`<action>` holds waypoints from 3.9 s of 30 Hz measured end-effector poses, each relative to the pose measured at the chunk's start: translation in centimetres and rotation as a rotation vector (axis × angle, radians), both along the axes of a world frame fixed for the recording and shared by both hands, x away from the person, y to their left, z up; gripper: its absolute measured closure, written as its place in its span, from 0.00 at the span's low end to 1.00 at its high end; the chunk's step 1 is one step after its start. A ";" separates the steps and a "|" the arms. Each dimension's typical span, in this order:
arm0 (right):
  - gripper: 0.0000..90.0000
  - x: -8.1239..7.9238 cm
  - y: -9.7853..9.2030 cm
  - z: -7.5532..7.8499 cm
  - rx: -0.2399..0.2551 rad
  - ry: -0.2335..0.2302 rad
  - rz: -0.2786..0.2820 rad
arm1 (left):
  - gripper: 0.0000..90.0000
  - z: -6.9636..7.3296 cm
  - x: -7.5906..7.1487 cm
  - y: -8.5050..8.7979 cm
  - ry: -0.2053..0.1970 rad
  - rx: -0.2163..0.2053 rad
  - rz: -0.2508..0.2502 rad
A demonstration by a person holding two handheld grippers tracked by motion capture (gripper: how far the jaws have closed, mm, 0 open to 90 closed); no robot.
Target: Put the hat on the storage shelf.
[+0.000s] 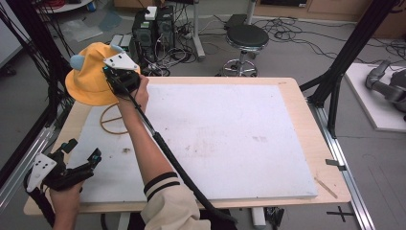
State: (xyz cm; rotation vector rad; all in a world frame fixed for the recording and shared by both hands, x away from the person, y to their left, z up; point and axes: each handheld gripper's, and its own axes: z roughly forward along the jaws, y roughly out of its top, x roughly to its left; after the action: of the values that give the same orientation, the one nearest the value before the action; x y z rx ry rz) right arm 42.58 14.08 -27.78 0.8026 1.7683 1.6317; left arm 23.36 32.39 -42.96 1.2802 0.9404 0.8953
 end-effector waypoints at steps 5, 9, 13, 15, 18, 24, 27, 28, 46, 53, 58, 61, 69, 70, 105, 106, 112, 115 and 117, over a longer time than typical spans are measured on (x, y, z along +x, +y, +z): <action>0.98 -0.1 -0.2 -0.7 -0.004 0.008 -0.002 | 0.11 0.0 0.0 -0.2 0.001 0.006 -0.004; 0.76 -0.6 -0.3 -0.3 0.006 -0.028 -0.015 | 0.11 0.0 0.1 -0.1 0.001 0.008 -0.004; 0.42 -1.3 -0.7 0.3 -0.014 -0.096 -0.118 | 0.11 0.0 0.1 0.1 0.002 0.008 -0.001; 0.29 -1.6 -1.2 0.7 -0.081 -0.120 -0.146 | 0.11 0.0 0.0 0.1 0.000 0.002 0.002; 0.25 -1.9 -2.0 1.1 -0.092 -0.129 -0.154 | 0.11 0.0 0.0 0.2 -0.002 0.006 0.003; 0.23 -3.3 -7.0 2.3 -0.059 -0.141 -0.156 | 0.11 -0.1 0.2 0.3 0.004 0.007 0.008; 0.21 -3.8 -10.1 2.9 -0.050 -0.134 -0.165 | 0.11 -0.1 0.1 0.3 0.003 0.014 0.012; 0.19 -4.0 -11.5 3.1 -0.032 -0.130 -0.170 | 0.11 -0.1 0.0 0.2 0.002 0.014 0.013; 0.13 -8.6 -27.7 3.6 -0.027 -0.131 -0.107 | 0.11 -0.1 -0.2 0.3 0.008 0.014 0.024; 0.13 -10.7 -35.8 1.2 -0.001 -0.115 -0.153 | 0.11 0.0 0.0 0.2 0.010 0.010 0.024; 0.13 -11.9 -40.5 -1.0 0.009 -0.088 -0.161 | 0.11 0.2 0.3 0.0 0.019 0.000 0.012; 0.13 -12.5 -42.8 -2.5 0.029 -0.079 -0.169 | 0.11 0.4 0.4 -0.2 0.018 -0.001 0.013; 0.14 -14.4 -48.1 -7.6 0.094 -0.045 -0.123 | 0.11 0.5 0.7 -0.6 0.022 0.017 0.012; 0.14 -14.4 -48.1 -7.6 0.094 -0.045 -0.123 | 0.11 0.5 0.7 -0.6 0.020 0.018 0.015; 0.14 -15.2 -51.0 -13.1 0.096 -0.003 -0.080 | 0.11 0.4 1.1 -0.7 0.021 0.003 0.021; 0.14 -15.2 -51.0 -13.1 0.091 -0.013 -0.081 | 0.11 0.4 1.1 -0.7 0.021 0.003 0.022; 0.14 -15.3 -51.0 -13.1 0.092 -0.012 -0.085 | 0.11 0.3 1.1 -0.6 0.020 -0.002 0.023; 0.14 -15.3 -50.9 -13.2 0.085 -0.007 -0.085 | 0.11 0.4 1.1 -0.7 0.017 0.002 0.020; 0.14 -15.3 -51.0 -13.2 0.085 -0.011 -0.086 | 0.11 0.4 1.1 -0.7 0.017 0.004 0.019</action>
State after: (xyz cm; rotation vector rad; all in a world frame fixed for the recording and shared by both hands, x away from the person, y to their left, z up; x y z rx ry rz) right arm 27.25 -36.93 -40.95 0.8946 1.6437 1.6601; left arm 24.49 31.68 -42.57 1.2861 0.9653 0.9027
